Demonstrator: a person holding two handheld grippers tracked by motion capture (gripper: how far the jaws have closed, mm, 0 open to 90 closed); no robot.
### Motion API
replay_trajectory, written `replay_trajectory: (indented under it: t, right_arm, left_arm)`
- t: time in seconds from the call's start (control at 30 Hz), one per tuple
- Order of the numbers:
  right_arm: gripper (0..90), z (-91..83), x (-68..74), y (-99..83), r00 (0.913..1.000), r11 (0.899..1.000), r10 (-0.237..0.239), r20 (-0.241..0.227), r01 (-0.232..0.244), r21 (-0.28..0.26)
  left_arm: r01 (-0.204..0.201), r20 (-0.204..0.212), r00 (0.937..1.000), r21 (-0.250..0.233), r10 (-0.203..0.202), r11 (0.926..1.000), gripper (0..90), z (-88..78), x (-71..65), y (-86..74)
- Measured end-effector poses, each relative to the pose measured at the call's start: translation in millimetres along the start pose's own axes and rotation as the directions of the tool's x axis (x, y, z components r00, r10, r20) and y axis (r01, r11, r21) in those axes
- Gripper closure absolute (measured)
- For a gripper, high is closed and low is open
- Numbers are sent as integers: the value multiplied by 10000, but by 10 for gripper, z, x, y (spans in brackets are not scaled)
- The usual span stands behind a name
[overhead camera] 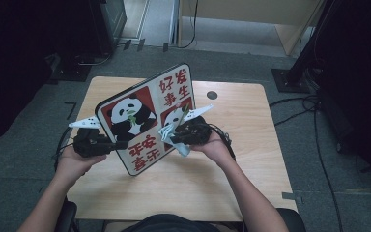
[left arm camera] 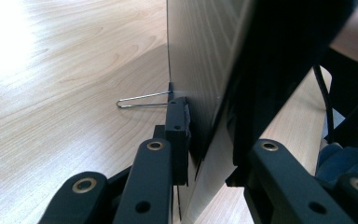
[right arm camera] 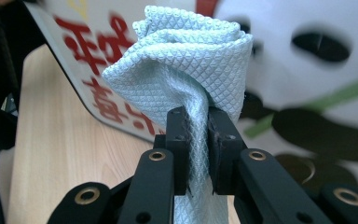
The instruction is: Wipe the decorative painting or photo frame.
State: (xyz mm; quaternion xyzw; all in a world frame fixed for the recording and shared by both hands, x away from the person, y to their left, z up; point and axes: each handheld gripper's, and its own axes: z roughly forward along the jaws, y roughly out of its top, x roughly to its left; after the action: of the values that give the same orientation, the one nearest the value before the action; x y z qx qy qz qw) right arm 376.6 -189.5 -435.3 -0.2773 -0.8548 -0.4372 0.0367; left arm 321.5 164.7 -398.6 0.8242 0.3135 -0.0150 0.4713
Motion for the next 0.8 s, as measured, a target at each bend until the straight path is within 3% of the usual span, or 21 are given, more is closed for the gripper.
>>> replay_trajectory:
  t: [0.5, 0.8]
  right_arm:
    - [807, -461, 296, 929, 9948, 9930, -940, 387, 965, -684]
    - [806, -599, 474, 1434, 9840, 9828, -1638, 707, 1690, -744]
  left_arm:
    - [16, 0, 10000, -15, -16, 10000, 766, 2, -1, -1]
    - [-22, 13, 10000, -14, 22, 10000, 765, 2, 1, -1]
